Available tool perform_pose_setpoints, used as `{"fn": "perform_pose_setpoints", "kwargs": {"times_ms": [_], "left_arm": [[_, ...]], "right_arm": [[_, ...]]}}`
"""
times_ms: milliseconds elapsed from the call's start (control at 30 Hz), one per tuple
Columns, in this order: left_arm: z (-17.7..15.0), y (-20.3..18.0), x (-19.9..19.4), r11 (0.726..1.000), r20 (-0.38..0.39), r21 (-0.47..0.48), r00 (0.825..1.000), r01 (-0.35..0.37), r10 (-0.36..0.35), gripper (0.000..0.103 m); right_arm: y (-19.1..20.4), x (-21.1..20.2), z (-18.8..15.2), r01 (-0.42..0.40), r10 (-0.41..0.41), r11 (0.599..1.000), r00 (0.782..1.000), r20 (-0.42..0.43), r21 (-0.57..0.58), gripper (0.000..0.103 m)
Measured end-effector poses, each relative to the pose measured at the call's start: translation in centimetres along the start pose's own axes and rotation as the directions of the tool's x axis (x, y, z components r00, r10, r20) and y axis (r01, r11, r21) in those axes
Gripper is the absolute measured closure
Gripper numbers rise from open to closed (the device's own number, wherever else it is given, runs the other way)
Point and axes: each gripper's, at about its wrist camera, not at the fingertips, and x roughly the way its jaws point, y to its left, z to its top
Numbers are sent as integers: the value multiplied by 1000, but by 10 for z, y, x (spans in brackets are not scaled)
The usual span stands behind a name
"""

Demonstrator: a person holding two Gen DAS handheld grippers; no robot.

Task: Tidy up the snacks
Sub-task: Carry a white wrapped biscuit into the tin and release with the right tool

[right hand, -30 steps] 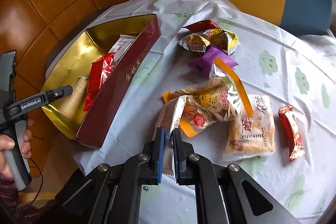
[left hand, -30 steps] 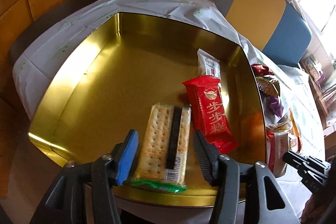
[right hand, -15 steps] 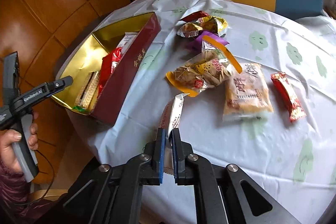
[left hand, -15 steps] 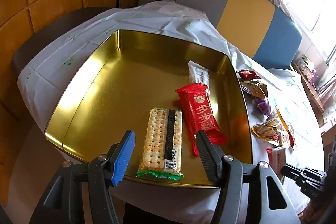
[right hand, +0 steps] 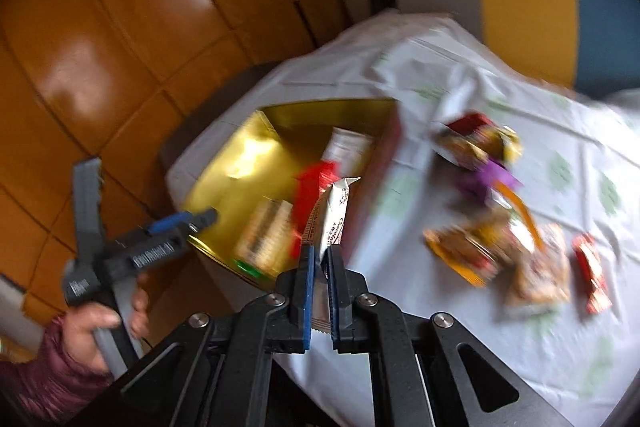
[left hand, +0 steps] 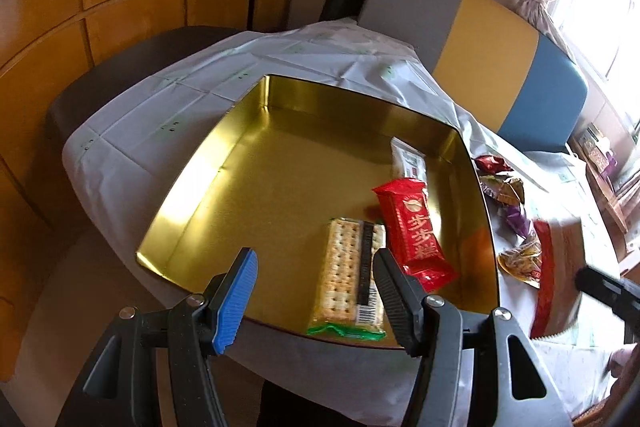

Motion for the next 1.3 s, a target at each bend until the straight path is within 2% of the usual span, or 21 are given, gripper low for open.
{"fn": "perform_pose_setpoints", "kwargs": {"times_ms": [167,267,400,533,900,967,1033,1267,1300], "left_arm": [[0,9,-4,1000,13,-10,1000,-8,8,42],[-1,13,-4,1000,13,-13,1000,-11,11,42],[-4,16,-5,1000,18,-4,1000,-23,23,42],[-6,15,-2,1000,13,6,1000,-23,23,42],[-9,-7,-10,997,27,71,1000,-3,1,42],[-9,-12,-11,996,28,86,1000,0,-2,42],[-10,-16,-12,995,31,99,1000,0,-3,42],[-14,-33,-15,989,34,146,999,5,-10,42],[-14,-36,-15,988,33,155,999,5,-11,42]], "right_arm": [[29,50,16,-25,22,998,998,-55,-56,96],[33,84,13,1,-11,997,991,-131,-73,96],[30,99,4,46,-59,996,985,-163,-83,94],[23,93,-2,74,-85,995,984,-157,-70,94],[13,50,-4,114,-118,992,991,-61,-61,94],[7,44,-6,126,-128,991,990,-50,-47,86],[1,37,-9,141,-142,989,989,-37,-34,72],[-27,19,-16,183,-183,983,983,-25,14,71],[-31,16,-17,191,-191,981,981,-23,20,68]]}}
